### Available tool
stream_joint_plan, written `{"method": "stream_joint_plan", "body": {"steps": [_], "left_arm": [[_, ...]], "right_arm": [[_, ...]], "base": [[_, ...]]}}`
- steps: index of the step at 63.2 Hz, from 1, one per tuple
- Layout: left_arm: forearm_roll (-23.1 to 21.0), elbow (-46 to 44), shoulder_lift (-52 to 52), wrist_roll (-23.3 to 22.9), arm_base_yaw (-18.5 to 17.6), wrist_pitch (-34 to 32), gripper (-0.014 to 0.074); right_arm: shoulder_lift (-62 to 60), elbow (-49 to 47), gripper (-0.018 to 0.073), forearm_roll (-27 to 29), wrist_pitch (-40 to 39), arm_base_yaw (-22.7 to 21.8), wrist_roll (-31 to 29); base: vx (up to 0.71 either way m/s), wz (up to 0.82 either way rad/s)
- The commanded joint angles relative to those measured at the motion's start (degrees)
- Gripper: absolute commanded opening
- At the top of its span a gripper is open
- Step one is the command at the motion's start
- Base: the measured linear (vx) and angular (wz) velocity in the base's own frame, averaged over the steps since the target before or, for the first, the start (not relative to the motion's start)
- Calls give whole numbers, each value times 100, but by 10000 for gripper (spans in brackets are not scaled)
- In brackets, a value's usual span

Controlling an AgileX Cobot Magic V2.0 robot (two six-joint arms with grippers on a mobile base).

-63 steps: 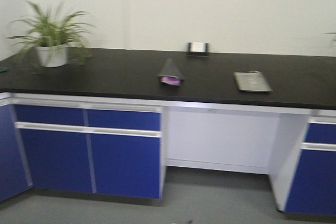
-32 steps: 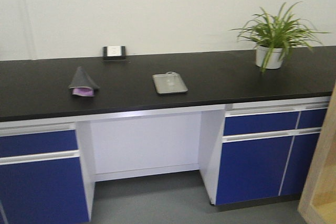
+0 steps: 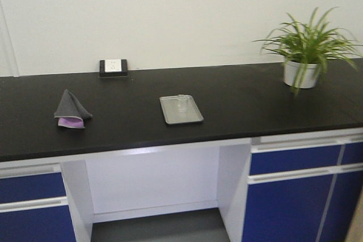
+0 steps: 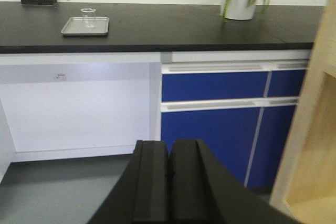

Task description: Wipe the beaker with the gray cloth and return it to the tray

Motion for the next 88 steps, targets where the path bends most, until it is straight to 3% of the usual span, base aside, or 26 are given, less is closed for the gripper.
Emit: {"method": "stream_joint_plan", "body": {"steps": [1,88], "left_arm": [[-19,156,-83,-31,-6,-487,-6],[-19,156,-83,-31,-6,-487,-6]], "right_arm": [[-31,28,-11,-32,-465,4,-10],[-31,28,-11,-32,-465,4,-10]], "base": [[49,26],[45,12]]}}
